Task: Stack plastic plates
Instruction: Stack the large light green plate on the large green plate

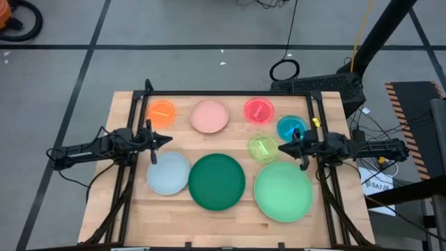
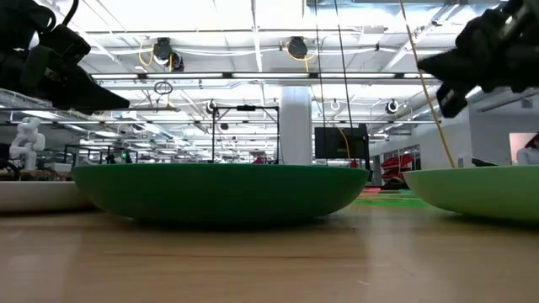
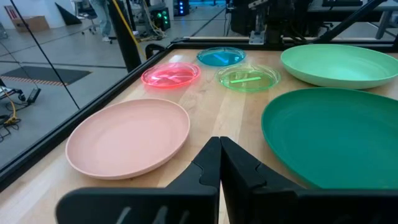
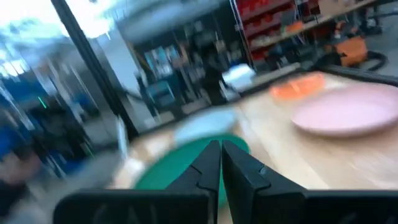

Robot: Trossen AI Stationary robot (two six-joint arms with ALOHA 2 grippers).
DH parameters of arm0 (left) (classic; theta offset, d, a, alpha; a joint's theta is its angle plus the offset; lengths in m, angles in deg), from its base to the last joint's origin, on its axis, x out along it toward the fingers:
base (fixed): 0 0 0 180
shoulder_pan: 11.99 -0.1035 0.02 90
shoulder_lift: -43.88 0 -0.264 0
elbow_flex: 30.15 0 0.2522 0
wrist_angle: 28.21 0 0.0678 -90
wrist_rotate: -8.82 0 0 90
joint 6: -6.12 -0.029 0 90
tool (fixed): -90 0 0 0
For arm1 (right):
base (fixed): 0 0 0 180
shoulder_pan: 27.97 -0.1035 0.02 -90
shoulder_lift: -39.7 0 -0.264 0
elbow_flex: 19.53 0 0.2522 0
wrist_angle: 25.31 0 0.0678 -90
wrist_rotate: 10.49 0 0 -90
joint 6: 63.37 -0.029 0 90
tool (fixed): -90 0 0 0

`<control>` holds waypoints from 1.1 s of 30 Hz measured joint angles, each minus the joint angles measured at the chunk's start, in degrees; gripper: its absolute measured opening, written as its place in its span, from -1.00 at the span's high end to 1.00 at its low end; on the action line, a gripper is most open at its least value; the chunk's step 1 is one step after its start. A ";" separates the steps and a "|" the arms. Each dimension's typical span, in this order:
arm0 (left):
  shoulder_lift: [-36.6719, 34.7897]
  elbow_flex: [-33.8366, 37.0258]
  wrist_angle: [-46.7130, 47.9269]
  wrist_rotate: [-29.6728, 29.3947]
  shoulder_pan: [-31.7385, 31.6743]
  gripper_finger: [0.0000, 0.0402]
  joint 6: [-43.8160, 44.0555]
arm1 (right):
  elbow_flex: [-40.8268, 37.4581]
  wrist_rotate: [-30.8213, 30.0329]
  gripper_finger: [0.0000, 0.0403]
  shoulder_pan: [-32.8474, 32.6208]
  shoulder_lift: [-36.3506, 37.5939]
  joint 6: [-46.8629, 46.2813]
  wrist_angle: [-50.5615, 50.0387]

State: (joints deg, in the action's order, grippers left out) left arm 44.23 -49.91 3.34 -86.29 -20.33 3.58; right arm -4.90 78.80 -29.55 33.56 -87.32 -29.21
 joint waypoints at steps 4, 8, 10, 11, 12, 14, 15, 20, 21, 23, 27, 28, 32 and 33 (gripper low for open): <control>-0.01 -0.01 -0.01 0.00 0.02 0.97 -0.47 | 0.36 2.03 0.93 -0.01 -0.65 -2.03 9.11; 0.01 0.01 -0.99 0.03 0.02 0.97 -2.26 | 3.22 -0.46 0.93 -0.02 -3.19 -4.64 8.09; 0.03 0.01 -4.91 1.18 0.24 0.97 5.53 | 5.49 -3.80 0.93 -0.03 -5.55 -5.45 8.55; 0.01 -0.01 -7.54 1.90 0.28 0.97 11.73 | 6.39 -5.28 0.93 -0.03 -6.87 -5.49 8.89; 0.01 -0.01 -10.26 2.01 0.37 0.97 18.02 | 7.31 -6.76 0.93 -0.03 -8.48 -5.48 9.04; 0.02 -0.01 -17.08 1.10 0.33 0.97 24.18 | 9.06 -8.21 0.93 -0.03 -12.59 -5.14 8.50; -0.02 -0.10 -19.82 0.64 0.33 0.97 24.56 | 10.19 -8.52 0.93 -0.03 -14.86 -4.46 8.32; 0.01 -0.07 -27.72 2.65 0.39 0.97 21.38 | 18.31 -8.52 0.93 -0.03 -25.46 0.94 8.78; 0.01 -0.08 -28.59 2.71 0.41 0.97 21.14 | 20.17 -8.50 0.93 -0.01 -27.30 1.43 8.73; 0.05 -0.03 -31.59 1.80 0.42 0.97 21.26 | 23.70 -8.32 0.93 -0.01 -30.62 2.22 8.31; 0.03 -0.05 -36.07 -0.92 0.37 0.97 23.15 | 30.47 -8.16 0.93 -0.01 -35.98 2.19 4.72; 0.03 -0.03 -36.84 -0.90 0.37 0.97 22.67 | 31.84 -8.15 0.93 -0.01 -37.17 2.11 3.80; 0.03 -0.03 -37.59 -0.94 0.37 0.97 20.65 | 36.97 -8.06 0.93 -0.01 -42.05 -2.09 -1.37; 0.03 -0.03 -37.73 -0.94 0.37 0.97 20.61 | 38.15 -7.81 0.93 -0.01 -43.26 -3.54 -2.73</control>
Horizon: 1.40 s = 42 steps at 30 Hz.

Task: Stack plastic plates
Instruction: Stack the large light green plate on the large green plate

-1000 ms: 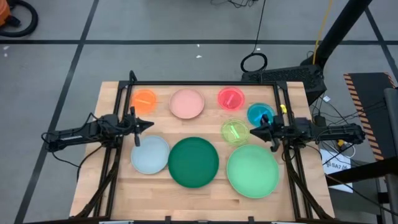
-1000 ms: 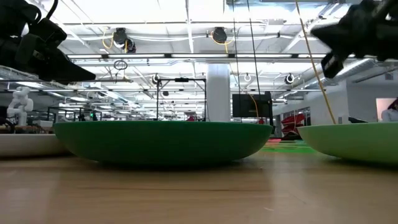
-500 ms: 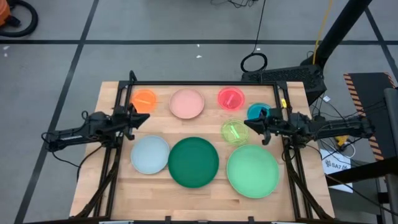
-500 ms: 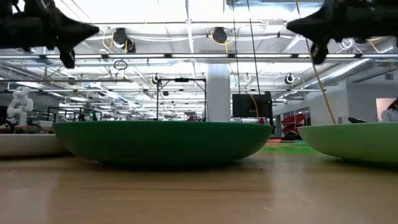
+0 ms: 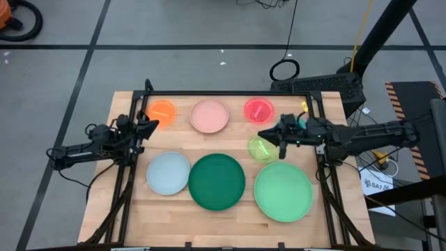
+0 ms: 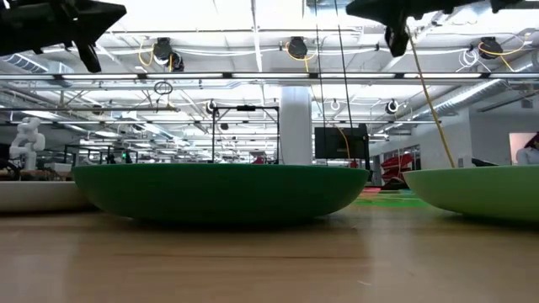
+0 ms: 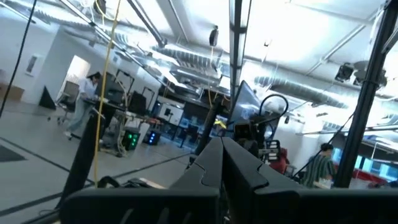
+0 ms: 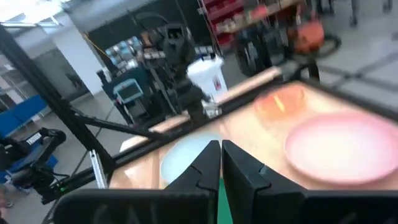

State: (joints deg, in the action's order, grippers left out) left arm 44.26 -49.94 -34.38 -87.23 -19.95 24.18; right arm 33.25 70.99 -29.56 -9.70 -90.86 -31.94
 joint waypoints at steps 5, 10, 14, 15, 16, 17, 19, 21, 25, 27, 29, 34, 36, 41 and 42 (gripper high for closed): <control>0.00 0.00 -1.13 0.00 0.00 0.97 0.31 | 4.77 7.36 0.93 -0.02 -5.80 -6.72 -7.26; 0.00 0.02 -2.60 -0.78 -0.20 0.97 -2.34 | 8.57 13.77 0.93 -0.04 -11.28 -15.02 -13.53; 0.00 0.02 -2.62 -1.59 -0.37 0.97 -5.52 | 10.38 21.70 0.93 -0.02 -15.93 -12.63 -15.13; 0.00 0.02 -2.70 -1.58 -0.37 0.97 -6.30 | 10.92 23.71 0.93 -0.02 -16.96 -11.26 -15.62; 0.00 0.02 -2.71 -1.60 -0.37 0.97 -6.78 | 11.47 25.34 0.93 0.07 -17.88 -9.68 -16.75; 0.00 0.02 -2.67 -1.62 -0.37 0.97 -7.01 | 12.01 27.01 0.93 0.12 -18.75 -8.49 -18.35; 0.00 0.03 -3.32 -1.99 -0.37 0.97 -7.34 | 13.74 30.43 0.93 0.13 -20.65 -6.08 -23.90; 0.00 0.04 -5.69 -2.70 -0.37 0.97 -8.50 | 15.78 33.91 0.93 -0.18 -22.23 -3.16 -33.26; -0.02 0.02 -11.19 -3.06 -0.37 0.97 -10.55 | 17.73 34.34 0.93 -1.27 -25.06 0.30 -53.16; -0.03 0.00 -11.78 -3.06 -0.37 0.97 -10.57 | 17.73 32.26 0.93 -1.11 -26.18 2.79 -60.01; -0.02 0.00 -11.48 -3.06 -0.37 0.97 -10.60 | 17.73 29.00 0.93 -0.96 -27.08 4.45 -63.23; -0.02 0.00 -11.07 -3.06 -0.37 0.97 -11.02 | 17.73 26.68 0.93 -0.78 -29.12 -0.43 -61.17; -0.02 0.00 -10.85 -3.04 -0.37 0.97 -10.61 | 17.73 28.05 0.93 -0.57 -29.73 1.63 -58.93; -0.02 0.00 -10.65 -3.04 -0.37 0.97 -10.22 | 17.73 25.05 0.93 -1.17 -30.32 12.43 -55.65; -0.02 0.00 -10.65 -3.04 -0.37 0.97 -10.22 | 17.71 24.26 0.93 -1.17 -30.32 14.22 -54.66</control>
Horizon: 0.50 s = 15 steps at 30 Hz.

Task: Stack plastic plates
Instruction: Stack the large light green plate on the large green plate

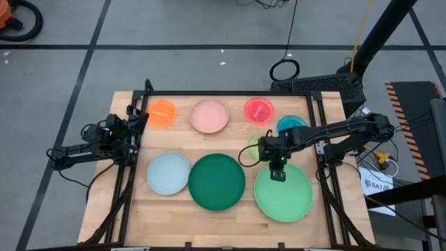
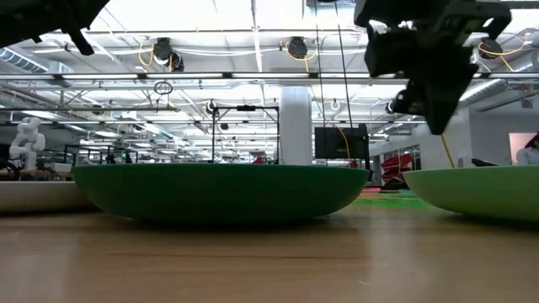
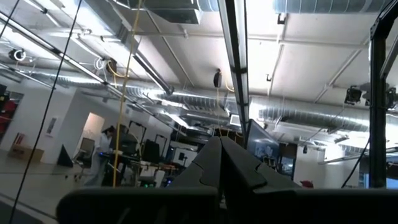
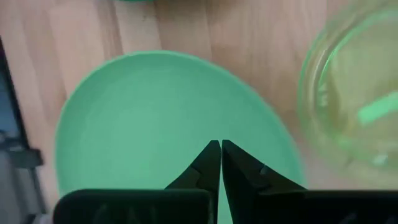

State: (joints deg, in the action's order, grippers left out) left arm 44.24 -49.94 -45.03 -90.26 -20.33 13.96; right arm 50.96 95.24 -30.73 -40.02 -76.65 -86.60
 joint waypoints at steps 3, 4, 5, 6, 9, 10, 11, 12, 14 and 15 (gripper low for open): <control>0.00 0.00 -0.02 0.00 0.00 0.97 -0.07 | 0.02 -0.74 0.93 0.01 0.00 6.15 1.98; 0.00 0.00 -0.02 0.00 0.00 0.97 -0.07 | 0.02 -0.72 0.93 0.01 0.00 9.13 1.74; 0.00 0.00 -0.02 0.00 0.00 0.97 -0.09 | 0.02 -0.65 0.93 0.01 0.00 12.34 1.34; 0.00 0.00 -0.02 0.00 0.00 0.97 -0.13 | 0.02 -0.72 0.93 -0.01 0.00 16.76 1.20; 0.00 0.00 -0.02 0.00 0.00 0.97 -0.16 | 0.02 -5.01 0.94 -1.01 -0.12 29.45 -0.04; 0.00 0.00 -0.03 0.00 0.00 0.97 -0.15 | 0.02 -8.14 0.95 -1.84 -0.15 30.28 -0.36; 0.00 0.00 -0.02 0.00 0.00 0.97 -0.06 | 0.02 -11.36 0.96 -2.83 -0.18 30.54 -0.38; 0.00 0.00 -0.02 0.00 0.00 0.97 0.00 | 0.02 -14.52 0.97 -3.90 -0.20 30.58 -0.23; 0.00 0.00 0.00 0.02 0.00 0.97 0.02 | 0.02 -19.45 0.99 -6.47 -0.17 29.33 1.16; 0.00 0.00 0.00 0.00 0.00 0.97 0.07 | 0.25 -21.56 0.99 -7.74 -0.19 28.32 2.12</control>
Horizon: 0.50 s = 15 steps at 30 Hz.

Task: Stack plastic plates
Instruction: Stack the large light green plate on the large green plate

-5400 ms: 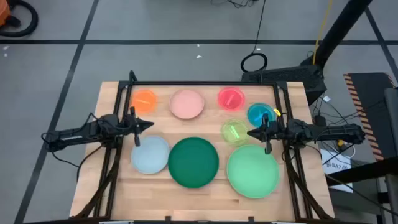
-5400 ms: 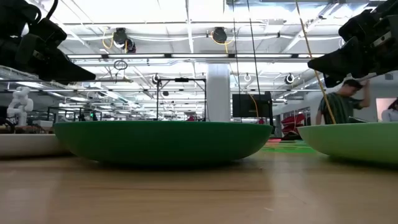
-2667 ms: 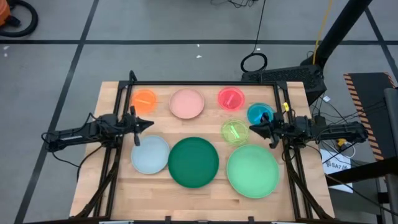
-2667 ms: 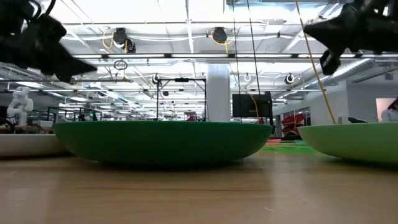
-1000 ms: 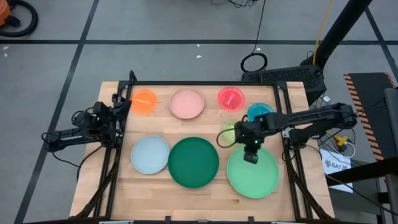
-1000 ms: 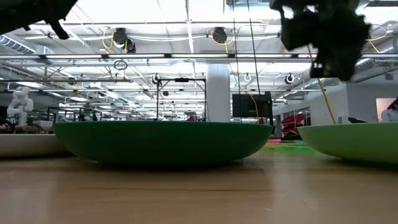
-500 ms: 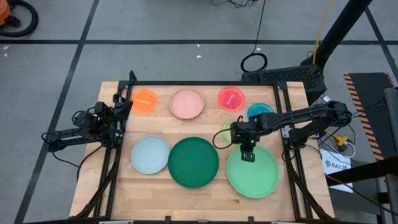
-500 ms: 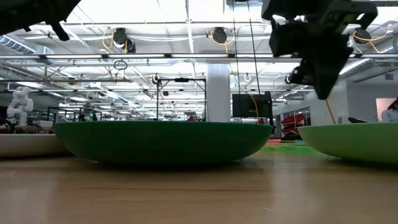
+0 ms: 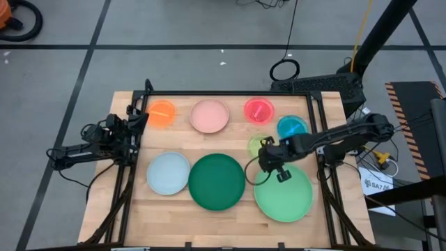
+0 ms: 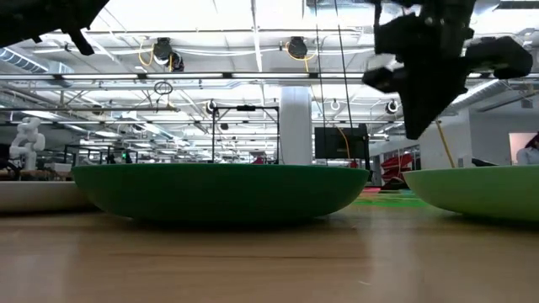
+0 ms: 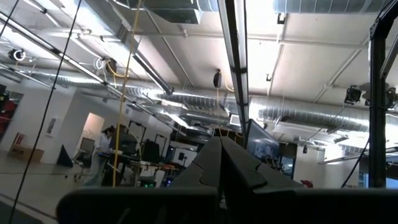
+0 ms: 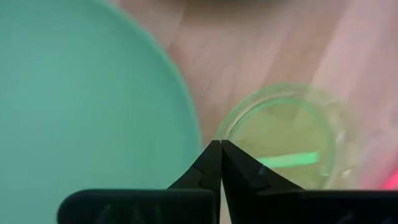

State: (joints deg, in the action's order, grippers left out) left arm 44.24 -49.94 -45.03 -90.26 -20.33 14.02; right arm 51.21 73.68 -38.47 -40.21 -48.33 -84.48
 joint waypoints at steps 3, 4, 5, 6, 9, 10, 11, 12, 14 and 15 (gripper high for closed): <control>0.00 0.00 0.28 0.02 0.00 0.97 -0.02 | 3.40 -5.18 0.99 -2.40 -1.14 -4.33 0.80; 0.00 0.00 0.35 0.00 0.00 0.97 -0.19 | 5.36 -6.44 0.99 -2.81 -2.00 -5.98 -0.12; 0.00 0.00 0.33 0.00 0.00 0.97 -0.40 | 7.42 -6.97 0.99 -3.01 -3.18 -7.69 -1.62; 0.00 0.00 0.31 0.00 0.00 0.97 -0.73 | 9.66 -7.36 0.99 -2.91 -4.63 -9.78 -3.23; 0.00 0.00 0.28 0.00 0.00 0.97 -1.78 | 16.02 -7.49 0.99 -1.50 -9.89 -14.20 -7.61; 0.00 0.00 0.24 -0.03 0.00 0.97 -1.96 | 18.22 -7.39 1.00 -1.05 -12.08 -16.31 -9.51; 0.00 0.00 0.10 -0.25 0.00 0.97 -2.03 | 20.34 -7.20 1.00 -0.64 -13.95 -18.28 -11.75; 0.00 0.00 -0.17 -0.33 0.00 0.97 -2.05 | 22.19 -6.12 1.00 -0.34 -15.77 -19.69 -14.54; 0.00 0.00 -0.68 -0.44 0.00 0.97 -2.08 | 24.92 -3.38 0.99 -0.02 -18.74 -19.81 -20.58; 0.00 0.00 -0.79 -0.44 0.00 0.97 -2.15 | 25.60 -2.99 0.99 -0.01 -19.83 -19.39 -23.40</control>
State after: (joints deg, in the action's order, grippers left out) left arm 44.24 -49.94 -45.83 -90.70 -20.33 11.88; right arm 76.81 70.69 -38.48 -60.04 -67.72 -107.88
